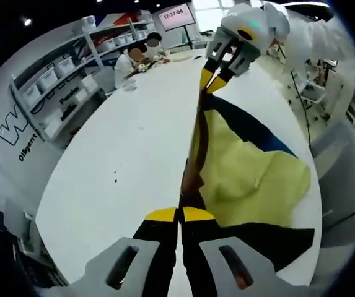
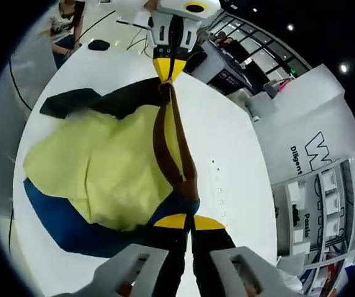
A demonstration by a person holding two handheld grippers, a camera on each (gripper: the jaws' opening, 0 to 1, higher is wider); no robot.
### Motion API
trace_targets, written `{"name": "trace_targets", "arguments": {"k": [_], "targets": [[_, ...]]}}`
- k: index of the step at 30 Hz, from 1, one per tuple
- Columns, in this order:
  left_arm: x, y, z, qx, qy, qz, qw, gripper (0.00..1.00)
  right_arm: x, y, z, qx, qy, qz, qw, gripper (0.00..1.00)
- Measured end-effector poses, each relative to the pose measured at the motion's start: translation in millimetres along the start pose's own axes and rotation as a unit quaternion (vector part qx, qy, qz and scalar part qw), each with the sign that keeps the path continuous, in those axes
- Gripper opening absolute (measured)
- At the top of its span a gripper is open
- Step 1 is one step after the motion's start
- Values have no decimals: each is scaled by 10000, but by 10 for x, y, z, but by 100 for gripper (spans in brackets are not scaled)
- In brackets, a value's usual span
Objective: Fold the garment on the visible template until the final outline fits inside the template.
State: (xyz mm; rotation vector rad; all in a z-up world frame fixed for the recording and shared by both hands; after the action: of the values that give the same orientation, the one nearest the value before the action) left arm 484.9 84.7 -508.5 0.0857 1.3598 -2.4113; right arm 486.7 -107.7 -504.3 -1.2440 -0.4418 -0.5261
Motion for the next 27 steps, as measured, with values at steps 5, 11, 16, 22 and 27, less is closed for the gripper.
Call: {"name": "trace_targets", "arguments": {"k": [5,11,16,22,27], "targets": [[-100,196,-81,-50,-168,-18,9998,0,-6,214,-50,-40,37,97,9999,0],[-178,377,-121,-71,-261,-35,9996,0,-15,455,-154,-134,8,209,9997,0],[-298,512,-150,-122,-285,77,9995,0,46,607,-187,-185,-34,180,9997,0],[-400,692,-242,-233,-477,157,9985,0,56,822,-222,-280,-4,219,9994,0],[-411,797,-321,-232,-867,-15,9960,0,13,958,-268,-330,137,347,9988,0]]}}
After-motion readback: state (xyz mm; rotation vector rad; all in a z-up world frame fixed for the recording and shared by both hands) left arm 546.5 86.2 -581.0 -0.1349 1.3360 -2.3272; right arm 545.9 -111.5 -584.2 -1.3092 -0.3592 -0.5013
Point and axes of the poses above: the point that each gripper's makers call its tool centre point, and the gripper's own axes: y roughly forward along the fingers, x roughly to its right, z roughly out of its top, the point moved 2 cm from there along -y, roughly backward along the fingers, and after that the axes turned 7 degrees about -x, right-handed, at the moved point
